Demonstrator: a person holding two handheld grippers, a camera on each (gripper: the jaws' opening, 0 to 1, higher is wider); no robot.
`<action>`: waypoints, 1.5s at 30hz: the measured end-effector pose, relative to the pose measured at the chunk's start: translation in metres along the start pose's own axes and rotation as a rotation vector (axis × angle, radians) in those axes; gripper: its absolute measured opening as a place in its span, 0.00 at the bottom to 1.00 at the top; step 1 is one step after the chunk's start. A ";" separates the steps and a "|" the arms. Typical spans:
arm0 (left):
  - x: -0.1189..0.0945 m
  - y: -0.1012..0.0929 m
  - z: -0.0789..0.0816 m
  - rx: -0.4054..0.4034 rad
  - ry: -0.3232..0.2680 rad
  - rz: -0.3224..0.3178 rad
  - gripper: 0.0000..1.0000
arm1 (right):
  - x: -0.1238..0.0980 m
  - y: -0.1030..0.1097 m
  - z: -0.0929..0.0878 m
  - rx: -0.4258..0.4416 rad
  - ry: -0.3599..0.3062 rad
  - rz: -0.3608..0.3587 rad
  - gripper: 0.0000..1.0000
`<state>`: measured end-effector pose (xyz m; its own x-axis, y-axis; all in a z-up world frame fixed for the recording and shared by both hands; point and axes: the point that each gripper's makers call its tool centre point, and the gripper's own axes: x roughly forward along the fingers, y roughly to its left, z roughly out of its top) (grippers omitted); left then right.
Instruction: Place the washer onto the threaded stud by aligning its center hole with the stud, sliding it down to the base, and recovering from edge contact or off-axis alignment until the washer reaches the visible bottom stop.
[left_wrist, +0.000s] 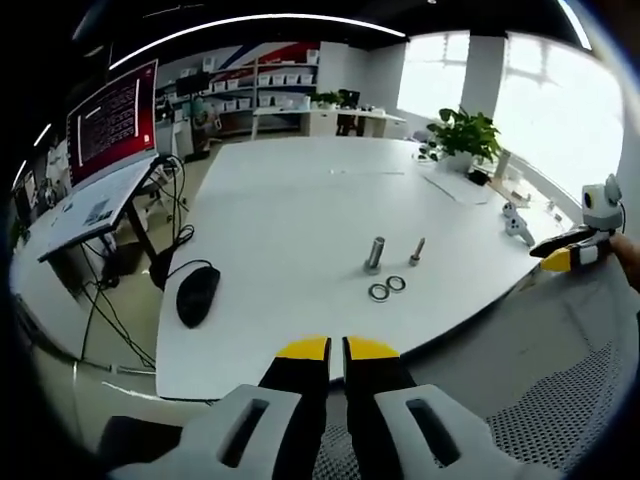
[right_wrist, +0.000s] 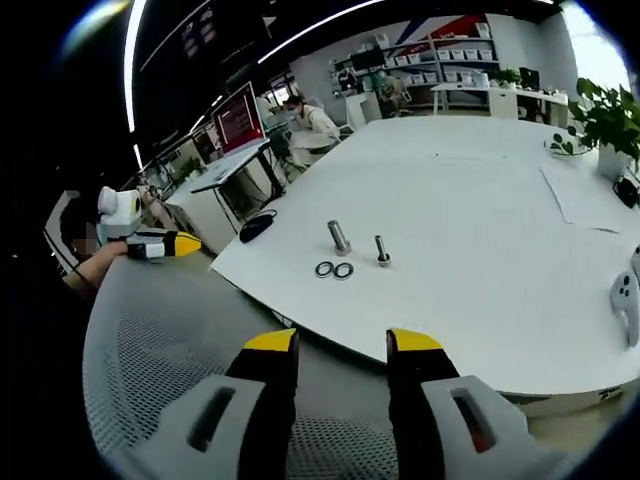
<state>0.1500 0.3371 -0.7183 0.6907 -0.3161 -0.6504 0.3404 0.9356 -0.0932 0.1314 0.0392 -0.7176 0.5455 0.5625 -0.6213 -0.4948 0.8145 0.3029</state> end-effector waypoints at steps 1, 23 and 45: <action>0.000 0.000 0.000 0.002 0.000 -0.002 0.02 | 0.000 0.001 -0.001 -0.003 0.004 0.003 0.37; -0.002 -0.008 0.006 0.081 -0.010 -0.022 0.01 | 0.006 0.010 -0.017 0.006 0.101 0.065 0.31; -0.009 -0.001 0.056 0.211 -0.133 -0.066 0.03 | 0.005 0.008 -0.019 0.021 0.103 0.055 0.31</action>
<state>0.1792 0.3299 -0.6705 0.7355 -0.4066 -0.5420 0.5037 0.8632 0.0359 0.1169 0.0458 -0.7316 0.4449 0.5901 -0.6737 -0.5071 0.7860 0.3535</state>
